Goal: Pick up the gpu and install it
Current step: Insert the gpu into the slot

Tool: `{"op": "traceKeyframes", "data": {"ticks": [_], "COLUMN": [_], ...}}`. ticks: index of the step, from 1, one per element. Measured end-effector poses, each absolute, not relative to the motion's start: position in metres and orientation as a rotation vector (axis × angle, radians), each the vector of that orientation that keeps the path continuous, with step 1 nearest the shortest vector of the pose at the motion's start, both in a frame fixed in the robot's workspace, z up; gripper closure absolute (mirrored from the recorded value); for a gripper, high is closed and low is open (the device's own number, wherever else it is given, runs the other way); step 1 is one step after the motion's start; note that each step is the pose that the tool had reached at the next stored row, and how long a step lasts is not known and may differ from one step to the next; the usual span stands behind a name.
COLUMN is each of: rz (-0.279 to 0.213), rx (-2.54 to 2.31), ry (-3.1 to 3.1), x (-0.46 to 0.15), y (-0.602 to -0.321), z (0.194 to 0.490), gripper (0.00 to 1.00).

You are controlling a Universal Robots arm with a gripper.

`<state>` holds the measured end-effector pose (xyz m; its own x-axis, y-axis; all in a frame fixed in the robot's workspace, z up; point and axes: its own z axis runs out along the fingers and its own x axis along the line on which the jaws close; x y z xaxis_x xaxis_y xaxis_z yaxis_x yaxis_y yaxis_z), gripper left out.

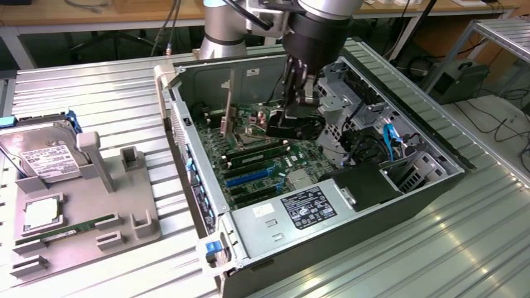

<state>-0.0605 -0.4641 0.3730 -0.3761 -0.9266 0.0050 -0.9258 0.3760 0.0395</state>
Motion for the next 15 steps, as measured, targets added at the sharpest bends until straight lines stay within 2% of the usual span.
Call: {"op": "traceKeyframes", "data": {"ticks": [15], "rz": [-0.089], "rx": [2.071], "ry": [-2.357], "x": [-0.0605], "y": [-0.4640], "z": [0.3708], "gripper": [0.74]}}
